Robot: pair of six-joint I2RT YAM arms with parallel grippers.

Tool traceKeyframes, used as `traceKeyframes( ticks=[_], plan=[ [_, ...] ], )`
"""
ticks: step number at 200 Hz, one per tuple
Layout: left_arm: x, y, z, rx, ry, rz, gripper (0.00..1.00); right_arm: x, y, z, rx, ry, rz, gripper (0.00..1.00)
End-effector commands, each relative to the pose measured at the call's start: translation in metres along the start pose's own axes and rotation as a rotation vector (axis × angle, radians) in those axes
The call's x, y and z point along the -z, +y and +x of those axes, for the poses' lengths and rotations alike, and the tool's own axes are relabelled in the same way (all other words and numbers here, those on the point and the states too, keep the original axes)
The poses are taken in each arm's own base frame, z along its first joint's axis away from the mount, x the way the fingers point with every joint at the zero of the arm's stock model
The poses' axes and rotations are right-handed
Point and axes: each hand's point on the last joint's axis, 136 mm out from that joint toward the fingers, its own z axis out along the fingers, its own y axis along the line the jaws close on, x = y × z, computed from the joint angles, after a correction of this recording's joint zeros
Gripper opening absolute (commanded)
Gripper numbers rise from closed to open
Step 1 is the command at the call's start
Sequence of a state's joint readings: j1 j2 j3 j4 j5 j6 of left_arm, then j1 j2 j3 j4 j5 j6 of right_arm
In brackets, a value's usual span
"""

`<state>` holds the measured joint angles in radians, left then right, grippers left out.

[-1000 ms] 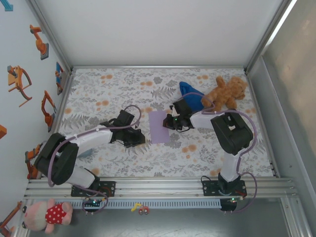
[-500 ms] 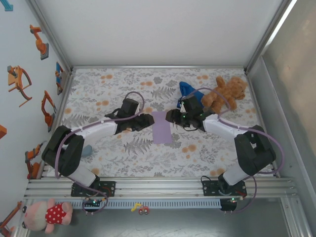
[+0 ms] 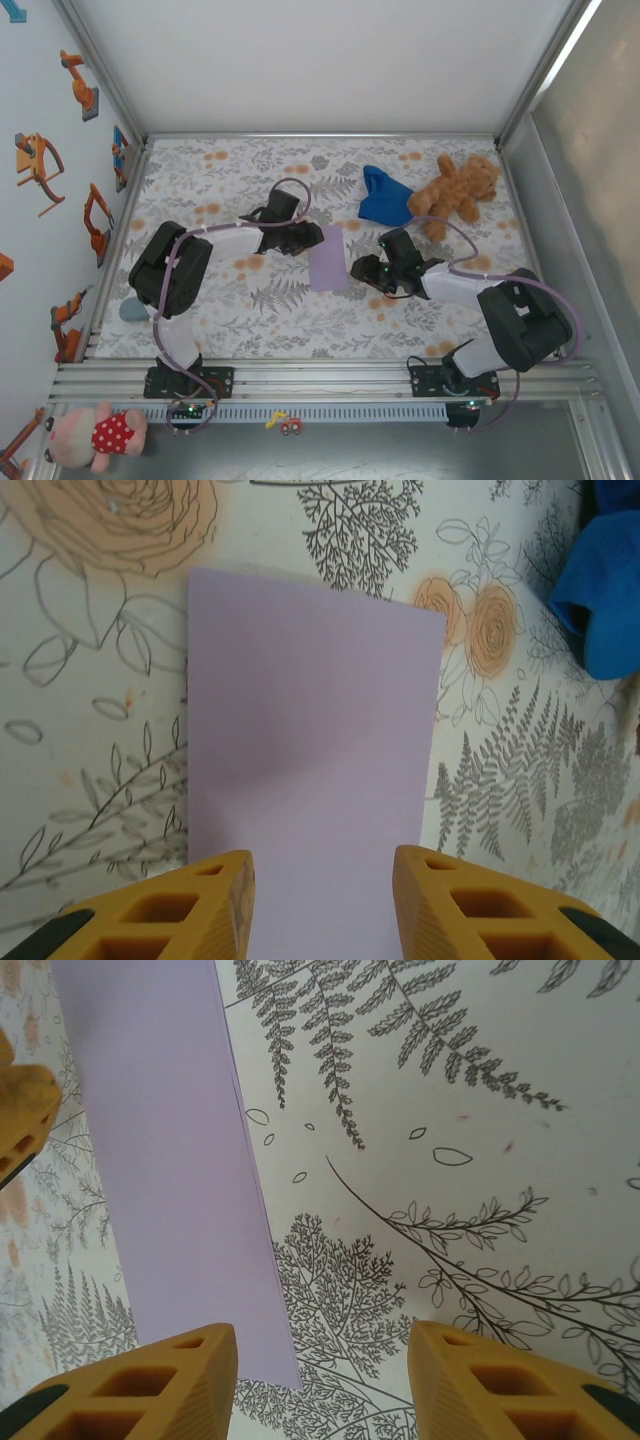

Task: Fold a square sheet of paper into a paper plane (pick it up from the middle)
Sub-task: Fold the triangle a second time at the center of the table.

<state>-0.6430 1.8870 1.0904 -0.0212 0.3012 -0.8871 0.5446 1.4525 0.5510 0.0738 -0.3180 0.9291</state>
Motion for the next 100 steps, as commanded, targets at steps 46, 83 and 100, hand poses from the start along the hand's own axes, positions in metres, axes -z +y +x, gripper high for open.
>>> traceKeyframes(
  ticks=[46,83,100],
  plan=[
    [-0.016,0.026,0.0,0.066,0.022,-0.153,0.38,-0.003,0.01,0.004,-0.031,0.011,-0.089,0.42],
    [-0.022,0.046,0.011,0.133,0.063,-0.238,0.37,-0.008,0.012,0.013,-0.045,0.055,-0.109,0.38],
    [-0.024,0.05,0.015,0.144,0.08,-0.252,0.37,-0.012,0.013,0.019,-0.045,0.085,-0.109,0.36]
  ],
)
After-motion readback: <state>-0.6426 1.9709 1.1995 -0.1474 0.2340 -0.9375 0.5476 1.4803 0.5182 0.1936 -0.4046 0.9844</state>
